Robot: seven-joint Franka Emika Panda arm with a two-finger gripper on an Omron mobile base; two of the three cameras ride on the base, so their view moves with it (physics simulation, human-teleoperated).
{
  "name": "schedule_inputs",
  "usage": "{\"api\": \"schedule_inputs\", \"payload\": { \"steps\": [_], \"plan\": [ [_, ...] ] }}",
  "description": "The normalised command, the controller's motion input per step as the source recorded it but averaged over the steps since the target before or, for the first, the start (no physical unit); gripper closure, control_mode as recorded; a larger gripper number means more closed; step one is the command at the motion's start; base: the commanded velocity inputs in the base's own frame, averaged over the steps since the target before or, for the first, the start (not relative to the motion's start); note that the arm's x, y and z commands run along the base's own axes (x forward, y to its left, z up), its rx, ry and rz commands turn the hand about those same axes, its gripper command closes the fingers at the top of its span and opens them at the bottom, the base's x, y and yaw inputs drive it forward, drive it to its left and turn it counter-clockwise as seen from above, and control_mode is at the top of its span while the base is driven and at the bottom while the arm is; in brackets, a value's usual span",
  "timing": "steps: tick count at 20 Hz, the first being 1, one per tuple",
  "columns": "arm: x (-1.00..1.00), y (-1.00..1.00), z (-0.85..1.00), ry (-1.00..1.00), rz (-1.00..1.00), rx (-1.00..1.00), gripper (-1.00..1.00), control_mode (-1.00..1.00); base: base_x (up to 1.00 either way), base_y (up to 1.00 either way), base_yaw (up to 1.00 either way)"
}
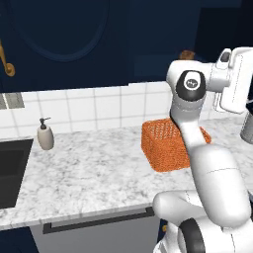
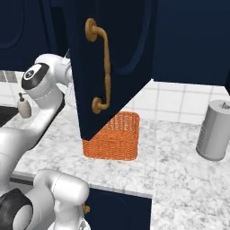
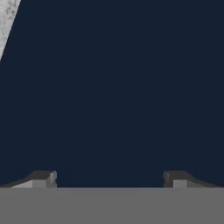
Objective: Open the cabinet, pick up the bread from the cabinet and place it in the basket. Then move the basket to the dining counter.
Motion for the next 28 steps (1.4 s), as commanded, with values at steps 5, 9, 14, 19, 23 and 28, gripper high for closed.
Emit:
{"api": "schedule_inputs", "payload": {
  "steps": [5,9,14,19,23,28],
  "plan": [
    [-0.10,-1.00,-0.10,0.01,-0.12,0.27,-1.00,-1.00,0.00,0.00,0.00],
    [-0.02,-0.51,0.00,0.00,0.00,0.13,-1.00,-1.00,0.00,0.00,0.00],
    [-0.15,0.77,-0.12,-0.05,0.02,0.01,-1.00,-1.00,0.00,0.00,0.00],
    [0.04,1.00,-0.42,-0.05,-0.01,0.00,-1.00,-1.00,0.00,0.00,0.00],
    [0.18,0.80,-0.77,-0.11,-0.14,0.15,-1.00,-1.00,0.00,0.00,0.00],
    [0.54,0.45,-1.00,-0.24,-0.21,0.38,-1.00,-1.00,0.00,0.00,0.00]
  ]
}}
